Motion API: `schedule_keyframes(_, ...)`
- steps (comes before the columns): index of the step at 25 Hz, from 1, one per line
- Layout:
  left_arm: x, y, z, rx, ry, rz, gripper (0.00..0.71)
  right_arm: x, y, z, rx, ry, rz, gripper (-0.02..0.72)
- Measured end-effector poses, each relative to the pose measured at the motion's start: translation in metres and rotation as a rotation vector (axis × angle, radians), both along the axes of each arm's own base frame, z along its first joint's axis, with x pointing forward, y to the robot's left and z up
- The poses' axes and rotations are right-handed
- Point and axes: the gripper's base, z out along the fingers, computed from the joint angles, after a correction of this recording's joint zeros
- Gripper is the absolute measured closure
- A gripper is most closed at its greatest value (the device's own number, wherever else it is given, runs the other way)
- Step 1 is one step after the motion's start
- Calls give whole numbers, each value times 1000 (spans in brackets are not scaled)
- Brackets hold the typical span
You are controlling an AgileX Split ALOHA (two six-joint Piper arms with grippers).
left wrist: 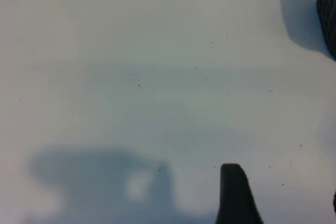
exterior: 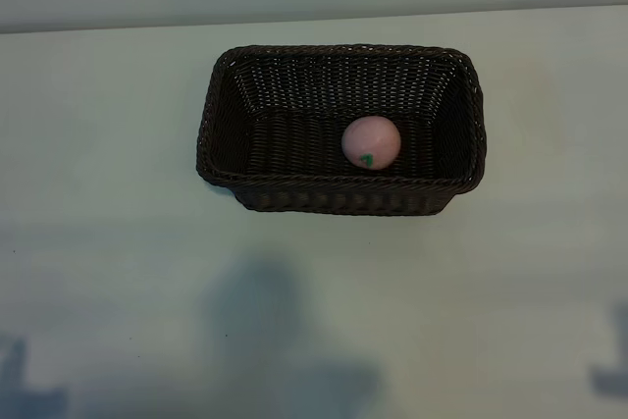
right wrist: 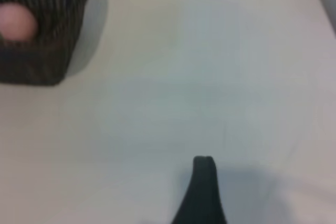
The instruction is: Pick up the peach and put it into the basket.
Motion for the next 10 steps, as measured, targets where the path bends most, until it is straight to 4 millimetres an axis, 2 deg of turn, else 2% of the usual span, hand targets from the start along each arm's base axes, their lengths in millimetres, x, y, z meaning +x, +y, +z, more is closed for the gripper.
schedule_keyframes(10,0,0,0,0,0,0,260,1,0,1,1,-18,1,131)
